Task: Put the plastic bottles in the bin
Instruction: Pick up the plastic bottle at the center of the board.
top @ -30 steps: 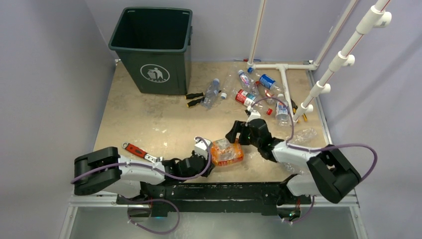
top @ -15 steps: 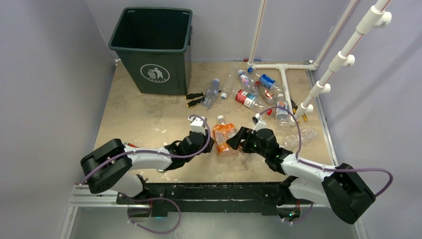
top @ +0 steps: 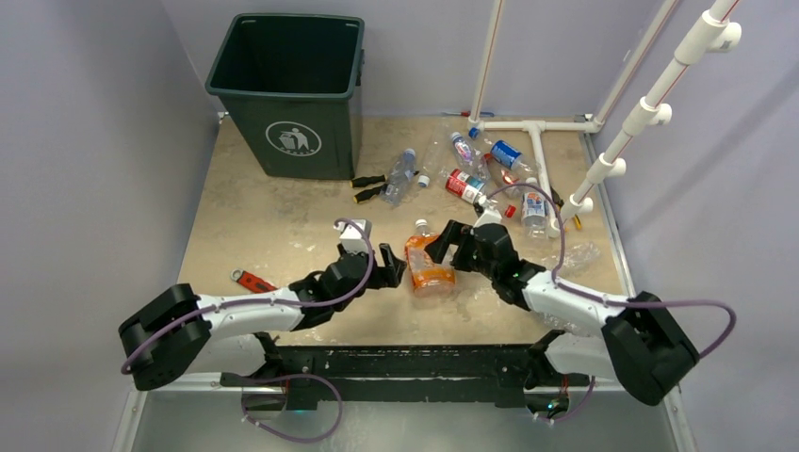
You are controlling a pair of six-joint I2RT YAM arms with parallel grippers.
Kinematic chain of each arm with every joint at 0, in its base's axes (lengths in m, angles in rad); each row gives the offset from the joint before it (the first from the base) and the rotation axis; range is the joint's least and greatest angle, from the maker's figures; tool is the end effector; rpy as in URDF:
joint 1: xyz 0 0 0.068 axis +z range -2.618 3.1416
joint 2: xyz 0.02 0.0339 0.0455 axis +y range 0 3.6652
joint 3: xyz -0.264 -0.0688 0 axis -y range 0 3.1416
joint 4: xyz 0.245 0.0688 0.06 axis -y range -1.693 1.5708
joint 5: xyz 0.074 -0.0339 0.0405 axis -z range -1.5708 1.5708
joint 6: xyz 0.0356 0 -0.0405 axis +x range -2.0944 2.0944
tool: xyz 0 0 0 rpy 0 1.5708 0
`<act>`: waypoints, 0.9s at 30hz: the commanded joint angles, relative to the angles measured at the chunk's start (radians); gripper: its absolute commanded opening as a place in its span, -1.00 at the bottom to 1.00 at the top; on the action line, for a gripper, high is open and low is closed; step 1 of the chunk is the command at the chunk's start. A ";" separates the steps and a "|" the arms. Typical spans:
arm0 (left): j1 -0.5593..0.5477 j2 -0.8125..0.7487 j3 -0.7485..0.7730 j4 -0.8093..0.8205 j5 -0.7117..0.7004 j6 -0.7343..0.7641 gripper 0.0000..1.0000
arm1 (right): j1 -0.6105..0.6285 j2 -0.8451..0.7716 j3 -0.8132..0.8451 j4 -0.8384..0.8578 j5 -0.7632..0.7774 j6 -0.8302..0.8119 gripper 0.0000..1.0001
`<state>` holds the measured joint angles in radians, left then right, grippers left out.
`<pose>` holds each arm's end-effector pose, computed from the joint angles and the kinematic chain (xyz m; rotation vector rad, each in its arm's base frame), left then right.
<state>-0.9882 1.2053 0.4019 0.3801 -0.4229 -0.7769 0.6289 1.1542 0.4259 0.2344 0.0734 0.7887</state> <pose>0.1420 -0.1890 0.1817 -0.0653 2.0276 -0.7290 0.1894 0.1346 0.1847 0.2197 2.1501 0.7799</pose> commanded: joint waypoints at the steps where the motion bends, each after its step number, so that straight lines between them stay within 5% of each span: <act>1: 0.008 0.067 0.079 0.047 0.035 -0.015 0.56 | -0.026 0.097 0.043 0.050 -0.008 -0.018 0.91; 9: 0.031 0.243 0.122 0.166 0.176 -0.042 0.36 | -0.100 0.175 0.011 0.133 -0.129 -0.031 0.84; 16: 0.042 0.328 0.085 0.241 0.184 -0.068 0.02 | -0.119 0.222 -0.040 0.231 -0.279 -0.059 0.80; 27: 0.065 0.408 0.003 0.364 0.216 -0.110 -0.19 | -0.129 0.150 -0.122 0.342 -0.469 -0.031 0.66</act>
<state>-0.9302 1.5818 0.4595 0.7177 -0.2241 -0.8688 0.5072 1.3334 0.3298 0.4820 -0.2668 0.7547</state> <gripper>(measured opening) 0.419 0.849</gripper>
